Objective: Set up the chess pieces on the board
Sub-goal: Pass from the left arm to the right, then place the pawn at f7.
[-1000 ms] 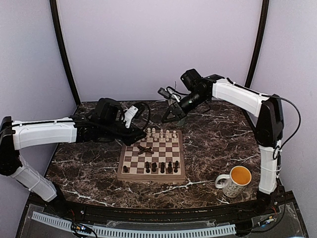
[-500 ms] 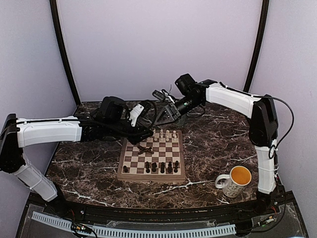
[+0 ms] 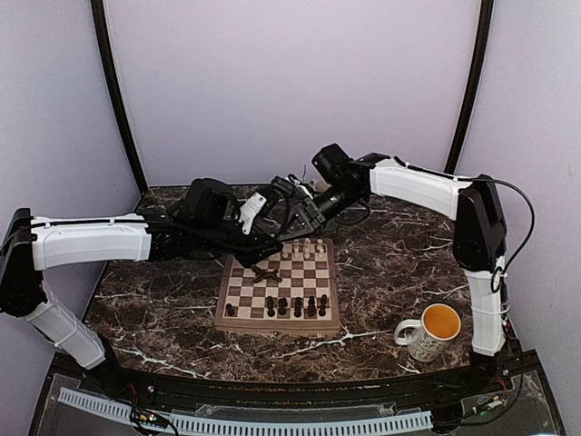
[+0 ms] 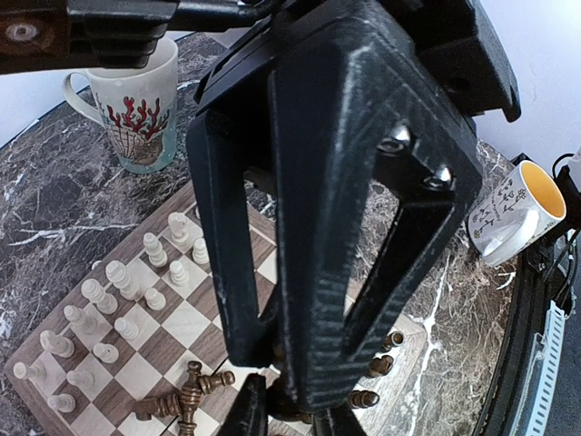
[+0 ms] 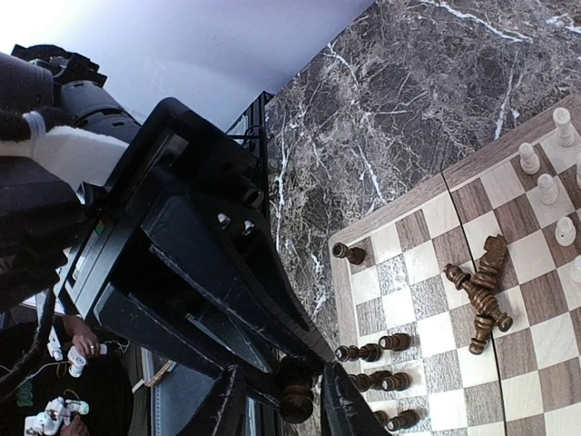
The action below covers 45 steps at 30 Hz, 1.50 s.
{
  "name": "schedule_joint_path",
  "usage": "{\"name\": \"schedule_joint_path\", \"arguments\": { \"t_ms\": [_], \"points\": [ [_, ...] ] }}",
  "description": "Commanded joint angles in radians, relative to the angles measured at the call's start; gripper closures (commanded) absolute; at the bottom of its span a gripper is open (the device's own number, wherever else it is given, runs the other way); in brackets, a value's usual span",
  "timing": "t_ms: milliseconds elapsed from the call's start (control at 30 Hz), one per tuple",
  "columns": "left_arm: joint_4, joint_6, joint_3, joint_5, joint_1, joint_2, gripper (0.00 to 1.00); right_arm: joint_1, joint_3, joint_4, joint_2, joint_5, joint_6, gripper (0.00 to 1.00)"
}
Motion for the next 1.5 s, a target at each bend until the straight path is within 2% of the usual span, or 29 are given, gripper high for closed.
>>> {"name": "schedule_joint_path", "arguments": {
  "t_ms": [0, 333, 533, 667, 1033, 1300, 1467],
  "points": [
    [0.023, 0.009, 0.024, -0.007, -0.008, -0.011, 0.85, 0.008, -0.023, 0.026, 0.006, -0.015, 0.007, 0.75],
    [0.027, 0.014, 0.022, -0.028, -0.010, -0.003, 0.85, 0.007, -0.042, 0.046, -0.003, -0.013, 0.020, 0.84],
    [0.020, 0.014, 0.021, -0.059, -0.010, 0.002, 0.75, 0.005, -0.038, 0.045, -0.008, 0.037, 0.007, 0.89],
    [0.001, 0.019, 0.001, -0.077, -0.010, -0.015, 0.67, 0.005, -0.001, -0.009, -0.011, 0.152, -0.056, 0.89],
    [-0.124, 0.036, -0.156, -0.270, -0.006, -0.234, 0.63, 0.061, 0.050, -0.109, -0.027, 0.543, -0.242, 0.90],
    [-0.060, -0.085, -0.264, -0.397, 0.034, -0.298, 0.63, 0.177, 0.156, -0.174, 0.057, 0.757, -0.323, 0.90],
    [-0.019, -0.117, -0.311, -0.438, 0.069, -0.353, 0.63, 0.245, 0.246, -0.225, 0.137, 0.793, -0.353, 0.90]
  ]
}}
